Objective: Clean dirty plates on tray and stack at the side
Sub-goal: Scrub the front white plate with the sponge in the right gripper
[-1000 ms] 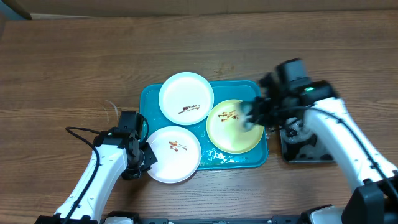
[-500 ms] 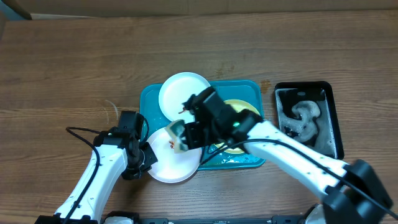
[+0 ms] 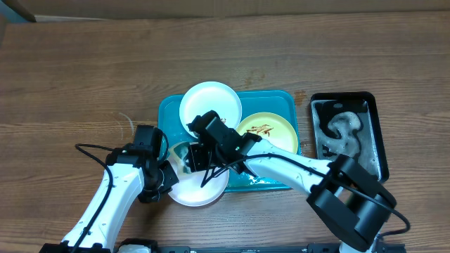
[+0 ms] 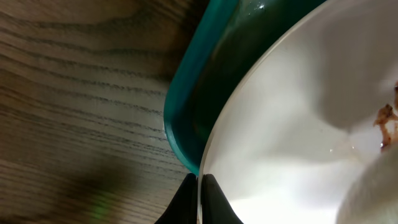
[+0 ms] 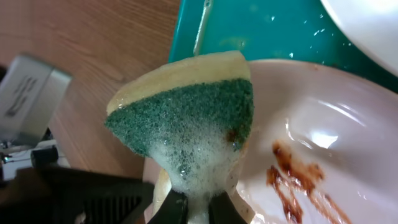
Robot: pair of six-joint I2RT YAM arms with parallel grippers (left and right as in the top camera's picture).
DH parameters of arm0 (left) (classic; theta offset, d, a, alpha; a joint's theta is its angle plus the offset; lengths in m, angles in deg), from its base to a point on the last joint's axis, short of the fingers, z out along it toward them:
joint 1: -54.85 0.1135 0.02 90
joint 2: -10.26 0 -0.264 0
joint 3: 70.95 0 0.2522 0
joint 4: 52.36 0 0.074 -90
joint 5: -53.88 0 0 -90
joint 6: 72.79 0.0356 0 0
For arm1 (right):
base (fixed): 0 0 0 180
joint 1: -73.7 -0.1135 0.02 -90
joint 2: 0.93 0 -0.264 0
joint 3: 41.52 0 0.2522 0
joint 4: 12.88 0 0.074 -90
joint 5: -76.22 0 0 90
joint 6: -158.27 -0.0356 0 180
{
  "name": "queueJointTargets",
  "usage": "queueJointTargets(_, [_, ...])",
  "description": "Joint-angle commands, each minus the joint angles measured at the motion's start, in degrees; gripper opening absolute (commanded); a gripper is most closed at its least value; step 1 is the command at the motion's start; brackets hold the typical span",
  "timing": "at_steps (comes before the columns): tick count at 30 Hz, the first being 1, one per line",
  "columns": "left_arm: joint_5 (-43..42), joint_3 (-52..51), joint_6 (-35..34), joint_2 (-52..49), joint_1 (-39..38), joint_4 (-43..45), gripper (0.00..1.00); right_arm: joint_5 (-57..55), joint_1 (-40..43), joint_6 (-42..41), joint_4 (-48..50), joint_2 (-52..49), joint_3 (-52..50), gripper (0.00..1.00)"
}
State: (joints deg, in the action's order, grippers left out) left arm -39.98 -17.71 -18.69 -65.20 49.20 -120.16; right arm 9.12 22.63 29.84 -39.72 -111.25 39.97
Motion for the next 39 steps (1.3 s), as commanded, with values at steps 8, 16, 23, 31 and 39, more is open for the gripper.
queueJointTargets(8, [-0.6, 1.0, 0.1, -0.5, -0.4, -0.2, 0.04, -2.9, 0.1, -2.5, -3.0, -4.5, 0.9, 0.04])
queueJointTargets(16, [-0.5, 1.0, 0.1, -0.5, -0.4, -0.5, 0.04, -13.0, 1.6, -1.7, -18.0, -4.6, 0.9, 0.04])
queueJointTargets(23, [-0.2, 1.0, 0.1, -0.5, -0.4, -1.0, 0.04, -14.4, 2.8, 0.7, -23.7, -4.4, 1.0, 0.04])
queueJointTargets(31, [-0.2, 1.0, 0.1, -0.5, -0.4, -1.0, 0.04, -15.8, 5.5, 1.4, -28.7, 0.3, 1.3, 0.04])
queueJointTargets(39, [-0.2, 1.0, 0.1, -0.5, -0.4, -1.0, 0.04, -18.9, 5.9, 6.4, -30.0, 13.4, 4.9, 0.04])
